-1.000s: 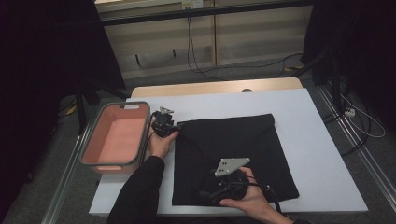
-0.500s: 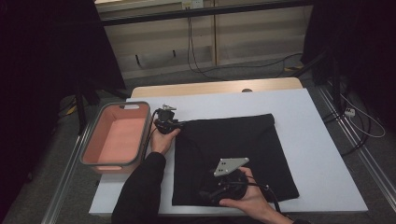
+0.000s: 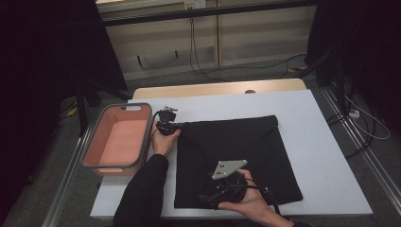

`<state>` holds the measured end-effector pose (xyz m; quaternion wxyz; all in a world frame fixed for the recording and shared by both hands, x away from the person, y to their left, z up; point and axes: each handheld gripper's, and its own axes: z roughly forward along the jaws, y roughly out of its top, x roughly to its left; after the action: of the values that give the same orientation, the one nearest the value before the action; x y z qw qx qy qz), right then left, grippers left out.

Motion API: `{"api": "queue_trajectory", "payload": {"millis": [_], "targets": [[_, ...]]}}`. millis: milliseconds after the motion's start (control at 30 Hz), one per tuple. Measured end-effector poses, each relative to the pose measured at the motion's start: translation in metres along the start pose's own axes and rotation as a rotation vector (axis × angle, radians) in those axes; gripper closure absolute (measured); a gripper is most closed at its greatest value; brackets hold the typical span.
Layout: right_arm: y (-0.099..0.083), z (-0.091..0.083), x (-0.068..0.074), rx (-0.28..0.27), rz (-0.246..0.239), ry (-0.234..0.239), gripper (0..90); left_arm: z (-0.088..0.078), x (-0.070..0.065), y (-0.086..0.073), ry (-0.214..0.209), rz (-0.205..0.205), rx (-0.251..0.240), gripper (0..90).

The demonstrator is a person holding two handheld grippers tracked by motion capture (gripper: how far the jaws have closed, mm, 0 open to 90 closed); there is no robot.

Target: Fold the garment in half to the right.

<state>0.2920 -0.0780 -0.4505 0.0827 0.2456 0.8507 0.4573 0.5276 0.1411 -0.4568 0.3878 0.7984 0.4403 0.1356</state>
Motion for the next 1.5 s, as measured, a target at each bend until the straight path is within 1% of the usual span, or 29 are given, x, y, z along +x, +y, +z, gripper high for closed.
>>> {"api": "queue_trajectory", "payload": {"millis": [67,167,200,267,433,500,533,600,667,700,733,800,867,933,1000,1067,1100,1133,1200,1267,1367,1400,1433,1467,1500], "targets": [[0.002,0.004,0.001,0.005,-0.003,0.009,21.4,-0.003,0.001,0.001,0.004,-0.009,-0.021,87.2],[0.005,0.008,0.004,0.007,-0.013,0.011,22.0,-0.007,0.003,0.004,-0.008,-0.027,-0.051,87.3],[0.006,0.01,0.006,0.007,-0.015,0.007,22.3,-0.009,0.004,0.004,-0.008,-0.036,-0.06,87.3],[0.008,0.013,0.009,-0.011,-0.022,-0.016,23.3,-0.012,0.006,0.005,-0.018,-0.05,-0.07,87.3],[0.014,0.024,0.015,0.012,-0.036,0.013,26.2,-0.015,0.005,0.007,-0.025,-0.048,-0.089,87.3],[0.016,0.03,0.017,0.024,-0.044,0.022,27.8,-0.016,0.004,0.008,-0.03,-0.047,-0.094,87.3],[0.016,0.034,0.019,0.032,-0.047,0.025,28.5,-0.017,0.004,0.008,-0.028,-0.039,-0.091,87.3],[0.017,0.042,0.023,0.048,-0.059,0.035,31.5,-0.017,0.004,0.008,-0.029,-0.039,-0.091,87.3],[0.018,0.05,0.027,0.072,-0.078,0.045,33.9,-0.018,0.006,0.008,-0.033,-0.037,-0.087,87.3],[0.019,0.054,0.029,0.083,-0.097,0.048,36.7,-0.019,0.006,0.008,-0.031,-0.035,-0.085,87.2],[0.019,0.058,0.032,0.093,-0.103,0.044,39.0,-0.019,0.006,0.008,-0.032,-0.033,-0.085,87.3],[0.02,0.063,0.036,0.108,-0.131,0.054,38.8,-0.02,0.006,0.009,-0.034,-0.033,-0.087,87.3],[0.021,0.068,0.041,0.113,-0.148,0.048,40.2,-0.021,0.006,0.009,-0.033,-0.031,-0.085,87.2],[0.02,0.073,0.044,0.13,-0.156,0.06,38.8,-0.021,0.006,0.009,-0.036,-0.031,-0.088,87.3],[0.02,0.077,0.049,0.128,-0.178,0.044,38.2,-0.021,0.006,0.009,-0.035,-0.033,-0.093,87.2],[0.021,0.079,0.052,0.131,-0.191,0.032,38.4,-0.021,0.006,0.009,-0.036,-0.038,-0.089,87.3],[0.021,0.079,0.053,0.132,-0.183,0.026,39.4,-0.021,0.006,0.009,-0.035,-0.042,-0.091,87.2],[0.02,0.08,0.054,0.125,-0.188,0.013,41.3,-0.021,0.006,0.008,-0.034,-0.045,-0.09,87.2],[0.019,0.08,0.056,0.114,-0.189,0.005,47.9,-0.02,0.006,0.008,-0.032,-0.048,-0.083,87.2],[0.02,0.079,0.057,0.122,-0.192,-0.006,57.5,-0.02,0.006,0.008,-0.032,-0.053,-0.083,87.2],[0.021,0.079,0.056,0.122,-0.17,-0.037,71.6,-0.022,0.005,0.008,-0.034,-0.052,-0.092,87.2],[0.021,0.079,0.054,0.12,-0.176,-0.041,73.8,-0.022,0.005,0.009,-0.034,-0.049,-0.093,87.2],[0.021,0.079,0.054,0.115,-0.162,-0.043,74.8,-0.023,0.005,0.009,-0.036,-0.053,-0.097,87.2],[0.021,0.079,0.053,0.117,-0.159,-0.044,76.6,-0.023,0.006,0.009,-0.038,-0.054,-0.1,87.2],[0.021,0.079,0.053,0.117,-0.152,-0.052,80.1,-0.023,0.006,0.009,-0.039,-0.053,-0.099,87.2]]}}
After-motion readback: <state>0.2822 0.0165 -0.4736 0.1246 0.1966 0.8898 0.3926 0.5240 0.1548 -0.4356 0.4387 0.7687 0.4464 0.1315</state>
